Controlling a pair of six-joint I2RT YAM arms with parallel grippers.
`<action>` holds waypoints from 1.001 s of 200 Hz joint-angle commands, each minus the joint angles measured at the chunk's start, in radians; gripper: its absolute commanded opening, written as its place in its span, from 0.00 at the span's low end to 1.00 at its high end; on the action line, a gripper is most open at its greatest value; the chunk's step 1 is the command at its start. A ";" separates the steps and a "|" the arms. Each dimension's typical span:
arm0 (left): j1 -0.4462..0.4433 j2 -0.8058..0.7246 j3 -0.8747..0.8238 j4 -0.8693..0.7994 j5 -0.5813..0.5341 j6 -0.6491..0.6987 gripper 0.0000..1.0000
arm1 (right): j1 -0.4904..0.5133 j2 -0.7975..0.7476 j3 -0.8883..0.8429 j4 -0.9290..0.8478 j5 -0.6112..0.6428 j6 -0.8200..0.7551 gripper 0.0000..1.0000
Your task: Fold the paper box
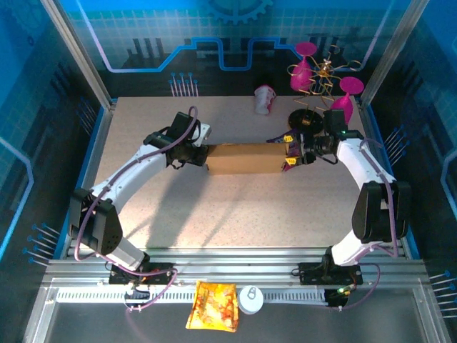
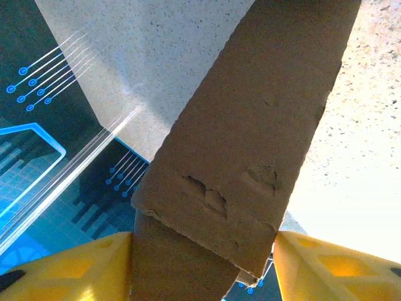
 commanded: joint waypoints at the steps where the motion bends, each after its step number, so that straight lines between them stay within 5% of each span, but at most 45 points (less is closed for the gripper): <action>1: 0.002 0.039 0.005 -0.076 -0.005 -0.014 0.00 | 0.015 -0.022 -0.026 0.019 -0.007 0.016 0.56; 52: 0.004 0.033 0.016 -0.085 0.015 -0.044 0.00 | 0.015 -0.019 -0.043 0.023 0.014 -0.002 0.49; 118: 0.006 -0.079 0.019 -0.097 0.135 -0.200 0.48 | 0.015 -0.006 -0.050 0.029 0.020 0.001 0.49; 156: 0.052 -0.145 -0.014 -0.070 0.309 -0.373 0.58 | 0.020 0.011 -0.026 0.021 0.031 0.008 0.48; 200: 0.143 -0.221 -0.087 0.063 0.425 -0.660 0.59 | 0.029 0.031 -0.006 0.023 0.031 0.018 0.48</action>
